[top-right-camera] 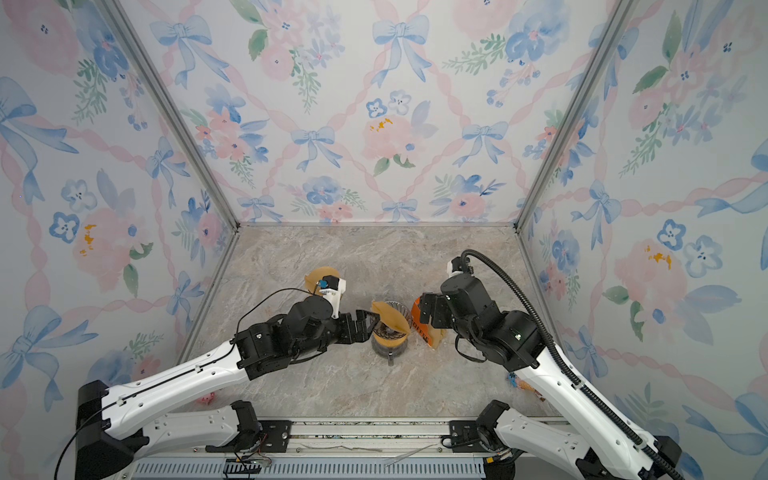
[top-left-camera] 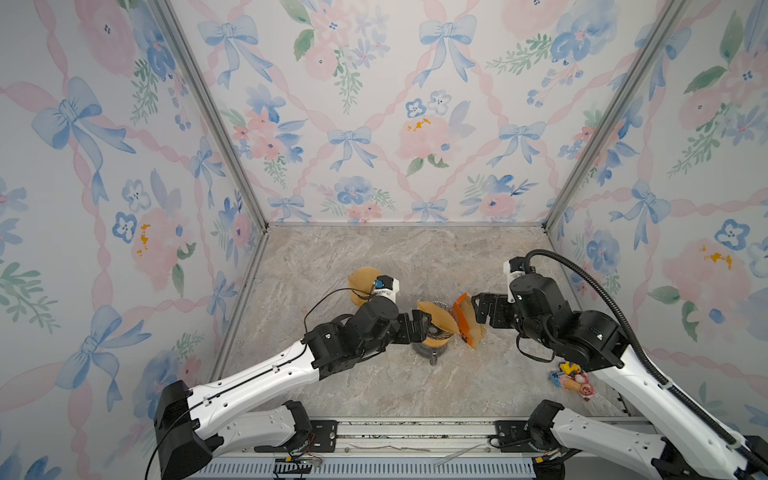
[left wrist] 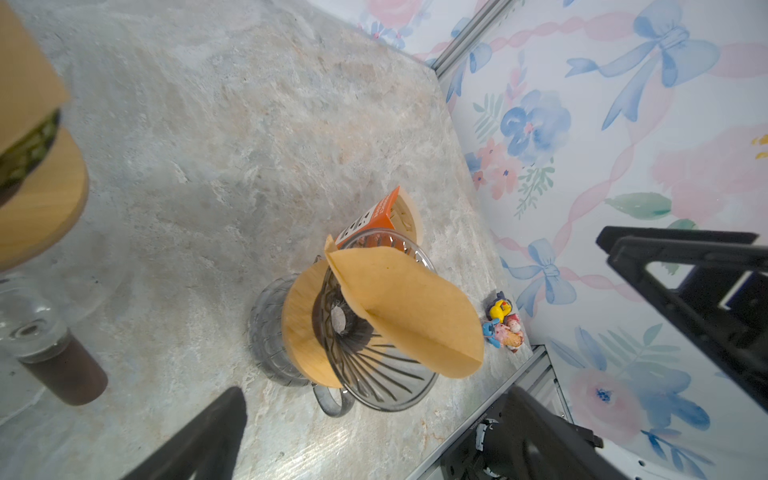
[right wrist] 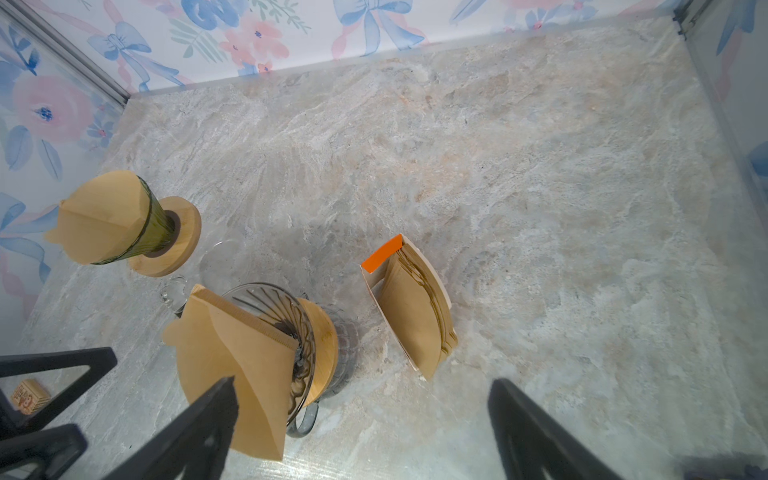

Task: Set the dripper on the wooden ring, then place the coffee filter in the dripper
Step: 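Lower the filter into the dripper with the right gripper while the left holds it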

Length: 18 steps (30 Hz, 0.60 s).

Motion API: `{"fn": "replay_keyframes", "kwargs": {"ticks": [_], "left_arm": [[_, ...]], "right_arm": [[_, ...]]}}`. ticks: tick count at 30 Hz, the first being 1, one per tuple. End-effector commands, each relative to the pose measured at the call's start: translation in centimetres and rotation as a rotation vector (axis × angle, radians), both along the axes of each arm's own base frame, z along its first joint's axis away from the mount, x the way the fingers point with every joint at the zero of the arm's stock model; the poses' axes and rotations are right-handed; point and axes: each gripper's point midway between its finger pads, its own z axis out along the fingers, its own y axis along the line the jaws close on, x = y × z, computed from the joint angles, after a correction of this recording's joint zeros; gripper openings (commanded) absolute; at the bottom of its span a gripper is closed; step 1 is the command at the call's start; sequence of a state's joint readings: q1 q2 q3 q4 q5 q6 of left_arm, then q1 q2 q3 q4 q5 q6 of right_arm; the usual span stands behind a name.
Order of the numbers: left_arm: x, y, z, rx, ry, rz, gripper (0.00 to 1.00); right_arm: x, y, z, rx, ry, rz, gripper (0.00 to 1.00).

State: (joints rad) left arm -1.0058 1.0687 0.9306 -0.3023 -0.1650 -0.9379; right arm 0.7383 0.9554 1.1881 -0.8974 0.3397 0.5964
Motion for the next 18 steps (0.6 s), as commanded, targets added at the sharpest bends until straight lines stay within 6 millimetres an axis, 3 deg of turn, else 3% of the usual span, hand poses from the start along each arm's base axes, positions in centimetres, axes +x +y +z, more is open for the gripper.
{"fn": "replay_keyframes", "kwargs": {"ticks": [1, 8, 15, 18], "left_arm": [[0.1, 1.3, 0.9, -0.046, -0.01, 0.054, 0.98], [-0.3, 1.5, 3.1, -0.086, -0.133, 0.013, 0.98], [-0.1, 0.3, 1.9, 0.003, -0.137, -0.036, 0.98], [-0.2, -1.1, 1.4, 0.039, -0.133, -0.099, 0.98]], "right_arm": [[-0.2, -0.1, 1.9, 0.064, -0.025, -0.009, 0.96], [0.0, 2.4, 2.1, 0.09, -0.036, 0.108, 0.96], [0.1, 2.8, 0.5, 0.032, 0.015, 0.129, 0.96], [0.0, 3.5, -0.2, 0.033, 0.041, 0.155, 0.96]]}}
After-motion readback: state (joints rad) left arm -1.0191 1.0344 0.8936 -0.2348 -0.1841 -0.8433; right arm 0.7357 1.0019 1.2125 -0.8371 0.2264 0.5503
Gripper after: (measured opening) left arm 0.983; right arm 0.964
